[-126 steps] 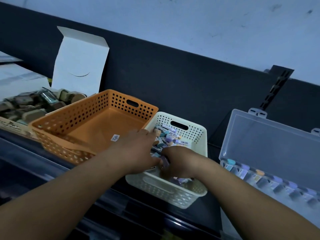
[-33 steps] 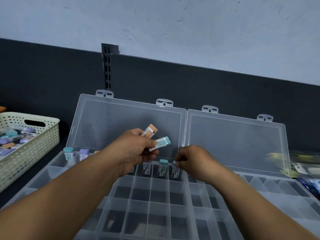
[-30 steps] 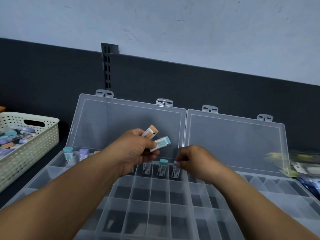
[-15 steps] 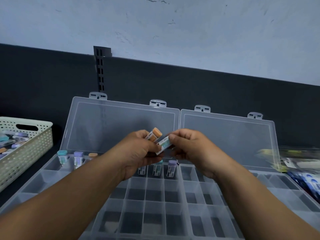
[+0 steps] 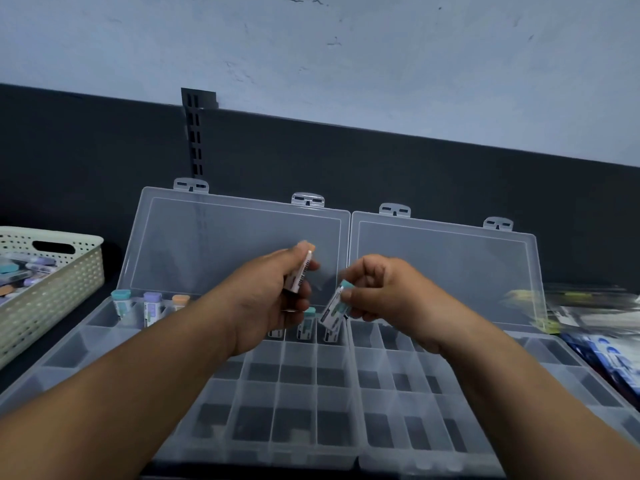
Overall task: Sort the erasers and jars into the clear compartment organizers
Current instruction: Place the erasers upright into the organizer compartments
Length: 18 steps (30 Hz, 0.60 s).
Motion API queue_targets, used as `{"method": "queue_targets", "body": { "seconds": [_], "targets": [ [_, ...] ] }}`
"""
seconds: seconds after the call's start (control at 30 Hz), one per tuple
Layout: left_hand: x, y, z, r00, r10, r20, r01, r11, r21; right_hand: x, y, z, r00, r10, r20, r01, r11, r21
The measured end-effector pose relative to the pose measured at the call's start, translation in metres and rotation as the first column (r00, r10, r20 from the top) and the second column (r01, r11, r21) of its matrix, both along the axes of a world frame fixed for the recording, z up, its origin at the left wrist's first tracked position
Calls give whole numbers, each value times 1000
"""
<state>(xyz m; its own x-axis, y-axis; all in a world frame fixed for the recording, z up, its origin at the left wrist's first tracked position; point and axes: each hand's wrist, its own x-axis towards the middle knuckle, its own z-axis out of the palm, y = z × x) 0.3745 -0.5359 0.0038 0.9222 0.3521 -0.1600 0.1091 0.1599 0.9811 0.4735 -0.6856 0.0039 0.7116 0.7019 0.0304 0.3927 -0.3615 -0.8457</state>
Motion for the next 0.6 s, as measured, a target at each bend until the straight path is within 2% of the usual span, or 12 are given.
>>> {"method": "queue_targets", "body": {
  "seconds": [0.03,0.1,0.17,0.27,0.43,0.6],
  "targets": [
    [0,-1,-1,1000,-4,7,3,1000,27,0,0,-2,998,10,63,-7,999,-51],
    [-1,0,-6,1000,-15,6,13,980,199,-1,-1,-6,985,34,167,-13,992,-125],
    [-4,1,-11,1000,-21,-6,22,915,403,-2,-2,-10,972,57,227,-17,984,-175],
    [-10,5,-16,998,-56,-2,47,821,569,-5,-3,-14,944,113,309,-32,967,-255],
    [-13,10,-25,991,-89,-102,135,587,798,-8,-3,-21,906,180,383,-39,937,-348],
    [-11,7,-34,982,-59,-179,188,364,912,-9,-1,-29,894,215,392,-53,922,-384]
  ]
}}
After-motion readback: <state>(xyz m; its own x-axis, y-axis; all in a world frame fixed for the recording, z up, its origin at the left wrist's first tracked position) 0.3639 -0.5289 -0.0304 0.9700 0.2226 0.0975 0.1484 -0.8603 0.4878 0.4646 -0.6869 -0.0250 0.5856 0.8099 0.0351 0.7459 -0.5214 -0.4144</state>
